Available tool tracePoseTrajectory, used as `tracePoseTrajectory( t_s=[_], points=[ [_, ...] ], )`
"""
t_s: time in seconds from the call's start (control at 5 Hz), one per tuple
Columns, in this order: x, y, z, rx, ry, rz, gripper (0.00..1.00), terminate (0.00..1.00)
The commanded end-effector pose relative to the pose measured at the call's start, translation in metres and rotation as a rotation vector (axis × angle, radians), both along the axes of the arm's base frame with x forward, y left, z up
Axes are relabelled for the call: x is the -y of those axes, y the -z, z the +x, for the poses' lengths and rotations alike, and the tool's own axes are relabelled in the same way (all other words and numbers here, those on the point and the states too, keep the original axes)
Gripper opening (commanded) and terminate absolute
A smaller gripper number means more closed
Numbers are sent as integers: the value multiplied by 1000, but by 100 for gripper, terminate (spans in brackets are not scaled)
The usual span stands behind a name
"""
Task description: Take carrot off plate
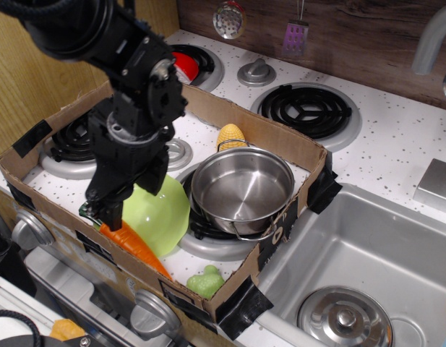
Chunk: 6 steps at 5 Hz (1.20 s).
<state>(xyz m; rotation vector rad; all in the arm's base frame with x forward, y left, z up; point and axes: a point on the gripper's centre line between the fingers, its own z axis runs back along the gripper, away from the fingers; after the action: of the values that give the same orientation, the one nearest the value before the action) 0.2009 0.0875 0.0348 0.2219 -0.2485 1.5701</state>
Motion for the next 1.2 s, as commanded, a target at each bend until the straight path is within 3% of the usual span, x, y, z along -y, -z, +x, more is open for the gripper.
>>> tracePoseTrajectory(
  t_s=[0.0, 0.4, 0.6, 1.0],
  points=[
    [-8, 13, -1, 27, -8, -21, 100, 0],
    [-10, 15, -2, 101, -16, -44, 100, 0],
    [-14, 17, -3, 132, -15, -59, 0, 0],
    [-15, 14, -1, 114, 26, -100, 0, 0]
  ],
)
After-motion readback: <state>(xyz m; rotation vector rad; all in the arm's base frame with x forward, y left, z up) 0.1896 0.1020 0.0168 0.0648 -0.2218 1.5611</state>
